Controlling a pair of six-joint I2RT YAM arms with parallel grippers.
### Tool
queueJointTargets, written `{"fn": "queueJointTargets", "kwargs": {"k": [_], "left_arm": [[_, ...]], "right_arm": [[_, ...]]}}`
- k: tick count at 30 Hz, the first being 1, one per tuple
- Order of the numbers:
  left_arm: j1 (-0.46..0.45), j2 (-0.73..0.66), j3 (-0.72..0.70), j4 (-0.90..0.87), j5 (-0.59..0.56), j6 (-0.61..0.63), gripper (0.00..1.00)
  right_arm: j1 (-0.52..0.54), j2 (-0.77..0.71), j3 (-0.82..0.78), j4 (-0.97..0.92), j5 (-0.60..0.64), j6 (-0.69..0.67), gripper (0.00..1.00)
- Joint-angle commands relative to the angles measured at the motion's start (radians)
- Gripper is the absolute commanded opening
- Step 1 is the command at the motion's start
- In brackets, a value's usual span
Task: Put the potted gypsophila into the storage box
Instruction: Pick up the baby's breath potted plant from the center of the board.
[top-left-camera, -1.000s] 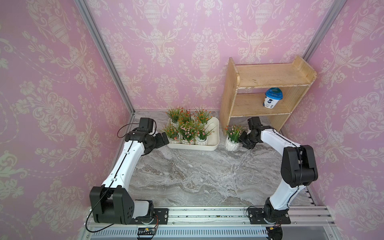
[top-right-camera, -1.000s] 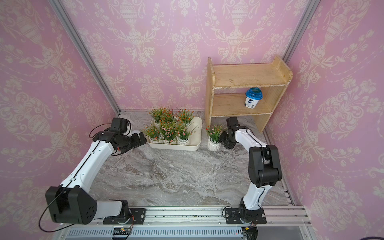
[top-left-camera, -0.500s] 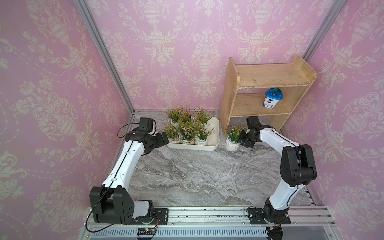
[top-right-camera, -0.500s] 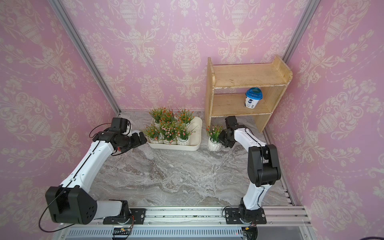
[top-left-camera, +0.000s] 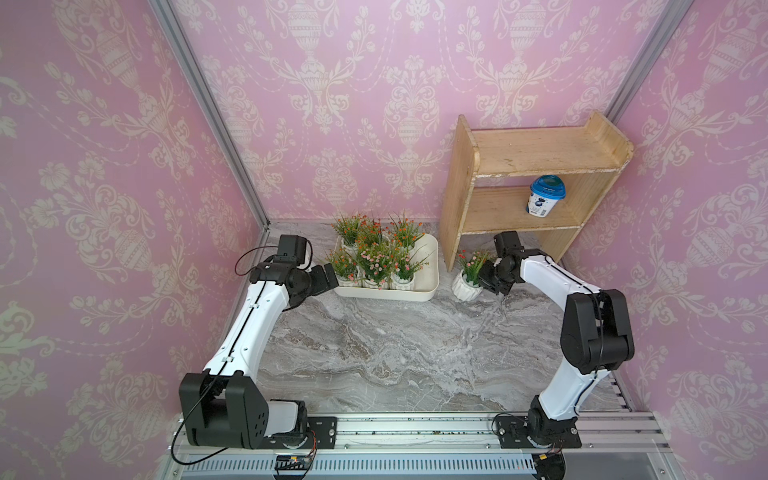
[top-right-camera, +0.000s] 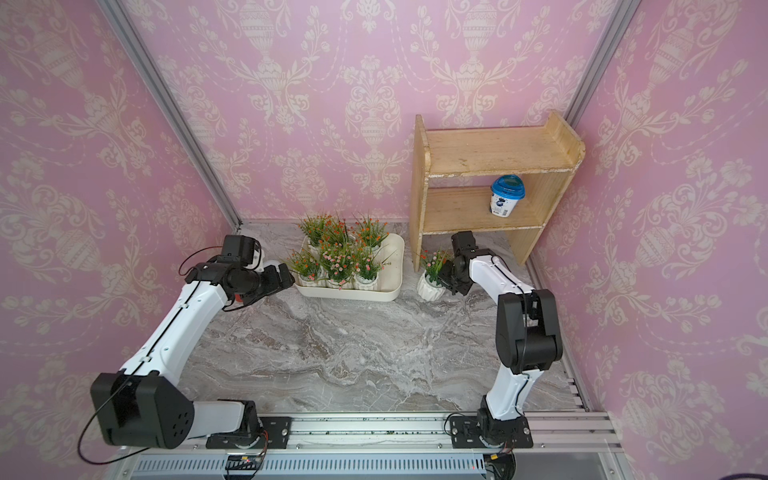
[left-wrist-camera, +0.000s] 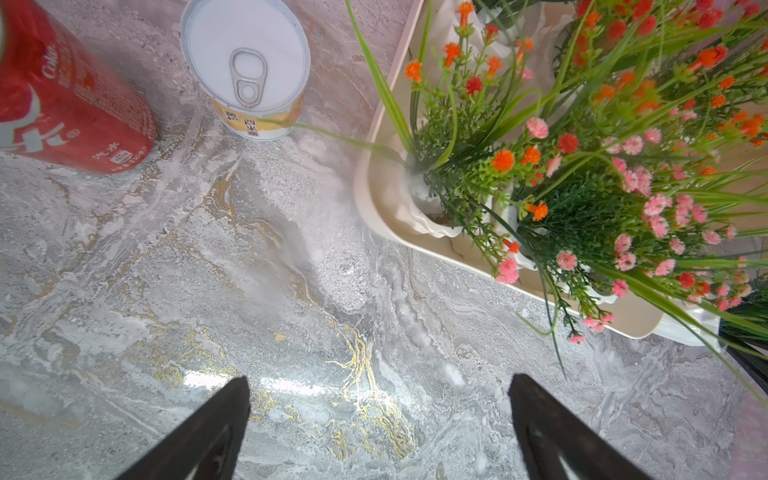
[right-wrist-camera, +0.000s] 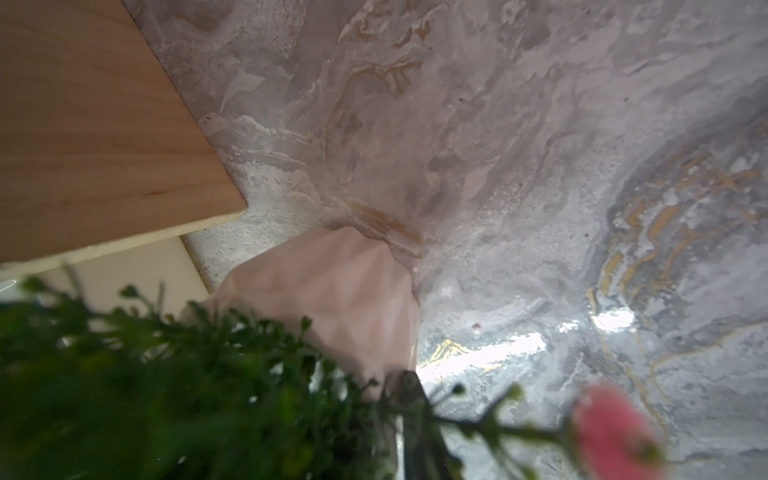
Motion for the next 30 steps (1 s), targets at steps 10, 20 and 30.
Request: {"fn": "queueJointTargets", "kwargs": {"k": [10, 20, 30], "left_arm": [[0.010, -0.003, -0.010, 0.010, 0.030, -0.015, 0.99], [0.010, -0.013, -0.012, 0.006, 0.035, -0.015, 0.99], [0.010, -0.004, -0.004, 0.007, 0.041, -0.008, 0.99]], "right_arm": [[0.003, -0.068, -0.001, -0.070, 0.023, -0.030, 0.11], [0.008, -0.136, -0.016, -0.092, 0.023, -0.035, 0.10], [0.039, -0.235, 0.013, -0.186, 0.044, -0.103, 0.10]]}}
